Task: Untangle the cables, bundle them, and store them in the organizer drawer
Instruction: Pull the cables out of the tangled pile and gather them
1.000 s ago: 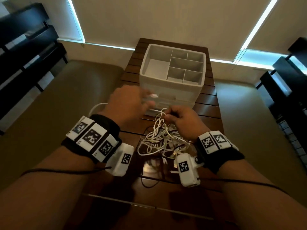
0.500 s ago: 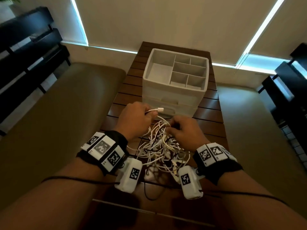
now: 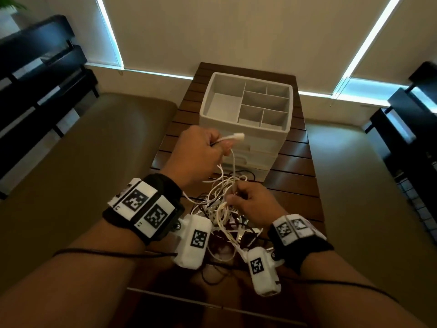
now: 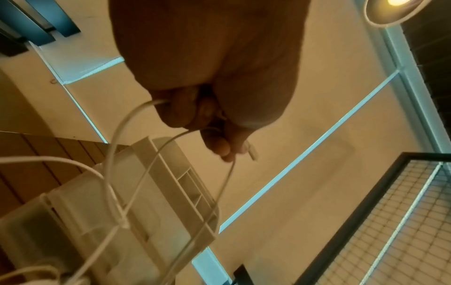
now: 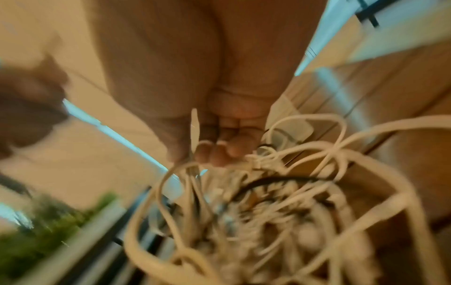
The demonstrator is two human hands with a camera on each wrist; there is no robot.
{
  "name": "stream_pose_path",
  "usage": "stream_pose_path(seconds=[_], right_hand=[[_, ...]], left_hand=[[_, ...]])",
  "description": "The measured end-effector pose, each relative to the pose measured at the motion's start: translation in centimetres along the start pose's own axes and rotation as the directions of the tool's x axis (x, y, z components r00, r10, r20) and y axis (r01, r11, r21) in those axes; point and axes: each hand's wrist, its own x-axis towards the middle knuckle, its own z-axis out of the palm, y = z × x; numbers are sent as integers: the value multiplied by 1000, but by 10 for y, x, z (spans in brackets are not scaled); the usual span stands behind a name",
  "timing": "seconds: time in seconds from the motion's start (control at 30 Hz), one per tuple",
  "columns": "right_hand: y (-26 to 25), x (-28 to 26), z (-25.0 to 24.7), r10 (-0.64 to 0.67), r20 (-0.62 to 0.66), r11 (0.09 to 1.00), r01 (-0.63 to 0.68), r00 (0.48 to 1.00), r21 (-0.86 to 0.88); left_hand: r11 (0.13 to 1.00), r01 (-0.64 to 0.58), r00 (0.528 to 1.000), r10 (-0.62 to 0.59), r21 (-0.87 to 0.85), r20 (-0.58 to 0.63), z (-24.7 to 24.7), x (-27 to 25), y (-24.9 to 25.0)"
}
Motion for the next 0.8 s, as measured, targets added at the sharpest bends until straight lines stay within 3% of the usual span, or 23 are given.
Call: stream_pose_path(seconds=[0.07,0.1,0.23,0.37,0.47,0.53,0.6,0.63,0.7,0.77,0.8], right_hand=[[16,3,-1,73,-1,968,-71,997,-240],[21,4,-3,94,-14,957,-95,995,-276],[13,4,-17,114,-84,987,-122,990,-101],[6,-6,-28,111,-47,986,-115,993,-118],[1,-27,-25,76,82,996,-78,994,29],[-4,-41,-13,54,257,999,-53,965,-11],[-5,-54,3,49,443,992,7,895,-122],[-3,-59,12,61,551,982,49,832,-183],[5,-68,28,122,751,958,121,649,-260],[16,-73,31,236,830,936,112,506,-334],[20,-74,26,293,826,926,72,482,-370]], left_hand=[[1000,26,996,-26,-3,-83,-14,4,0],[998,48,996,-45,44,-75,-21,6,-2],[892,192,976,-216,408,12,-31,4,-24],[812,335,936,-347,479,-66,-45,-1,-38],[799,345,935,-341,493,-101,-64,-3,-39],[837,352,935,-336,419,-113,-70,-4,-36],[882,376,927,-362,283,-103,-71,-5,-36],[888,391,920,-382,244,-84,-69,-6,-37],[881,403,911,-413,249,-12,-66,-7,-42],[849,421,884,-464,320,67,-67,-11,-47],[831,436,858,-499,345,119,-67,-13,-50]])
